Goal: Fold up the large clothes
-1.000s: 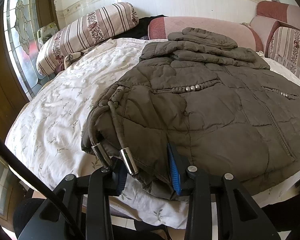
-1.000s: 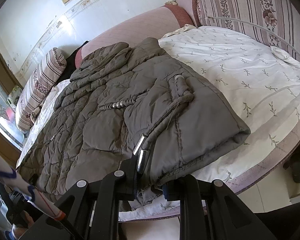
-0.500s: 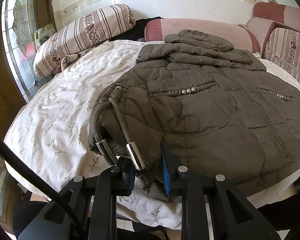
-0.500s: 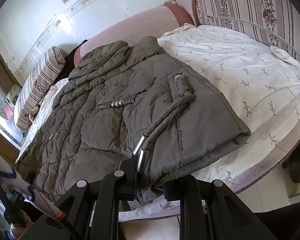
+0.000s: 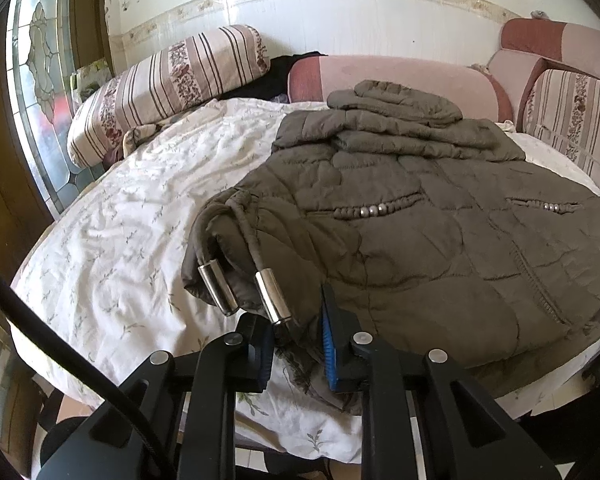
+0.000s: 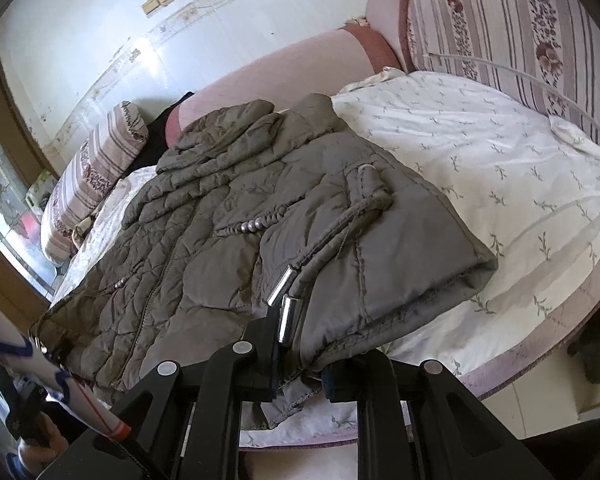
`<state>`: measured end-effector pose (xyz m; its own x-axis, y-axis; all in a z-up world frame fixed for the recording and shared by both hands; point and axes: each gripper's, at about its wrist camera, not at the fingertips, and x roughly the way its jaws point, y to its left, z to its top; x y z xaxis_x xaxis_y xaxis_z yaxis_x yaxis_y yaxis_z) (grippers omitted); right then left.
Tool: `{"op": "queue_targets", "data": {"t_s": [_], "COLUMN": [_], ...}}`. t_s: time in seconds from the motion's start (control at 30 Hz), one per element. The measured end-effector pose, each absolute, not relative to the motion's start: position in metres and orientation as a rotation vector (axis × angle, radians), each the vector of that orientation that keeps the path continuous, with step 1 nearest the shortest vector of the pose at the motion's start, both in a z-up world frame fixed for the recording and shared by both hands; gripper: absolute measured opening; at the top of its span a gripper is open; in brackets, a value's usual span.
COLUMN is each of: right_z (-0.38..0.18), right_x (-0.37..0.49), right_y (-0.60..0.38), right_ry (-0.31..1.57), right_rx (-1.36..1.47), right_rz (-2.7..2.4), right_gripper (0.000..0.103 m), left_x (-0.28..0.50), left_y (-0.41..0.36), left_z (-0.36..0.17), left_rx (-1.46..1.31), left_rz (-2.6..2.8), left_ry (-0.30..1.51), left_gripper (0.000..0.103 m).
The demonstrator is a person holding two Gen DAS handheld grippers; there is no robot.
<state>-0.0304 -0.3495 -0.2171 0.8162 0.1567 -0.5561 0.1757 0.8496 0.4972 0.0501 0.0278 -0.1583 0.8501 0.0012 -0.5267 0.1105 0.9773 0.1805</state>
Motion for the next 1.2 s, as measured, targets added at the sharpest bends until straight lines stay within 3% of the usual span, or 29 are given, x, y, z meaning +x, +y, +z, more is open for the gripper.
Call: {"op": "queue_targets", "data": {"t_s": [0.67, 1.03, 1.13, 1.2], "right_z": [-0.126, -0.035, -0.015, -0.009], "right_x": [-0.007, 0.089, 0.141, 0.178], "right_y": [-0.378, -0.402, -0.413, -0.423], "right_ry": [0.510, 0.425, 0.433, 0.454], "right_rx": [0.530, 0.494, 0.510, 0.542], "right_rz": [0.102, 0.102, 0.087, 0.070], "right_gripper": [0.015, 0.015, 0.015, 0.015], "left_x": [0.089, 0.189, 0.227, 0.252], "left_y": [0.022, -0.005, -0.014, -0.017], "left_z": [-0.061, 0.028, 0.053, 0.068], "left_rx": [0.165, 0.122, 0.094, 0.070], "left_rz": [-0.157, -0.187, -0.178, -0.161], "left_ry": [0.494, 0.459, 0.437, 0.409], "left_gripper": [0.019, 0.019, 0.027, 0.045]}}
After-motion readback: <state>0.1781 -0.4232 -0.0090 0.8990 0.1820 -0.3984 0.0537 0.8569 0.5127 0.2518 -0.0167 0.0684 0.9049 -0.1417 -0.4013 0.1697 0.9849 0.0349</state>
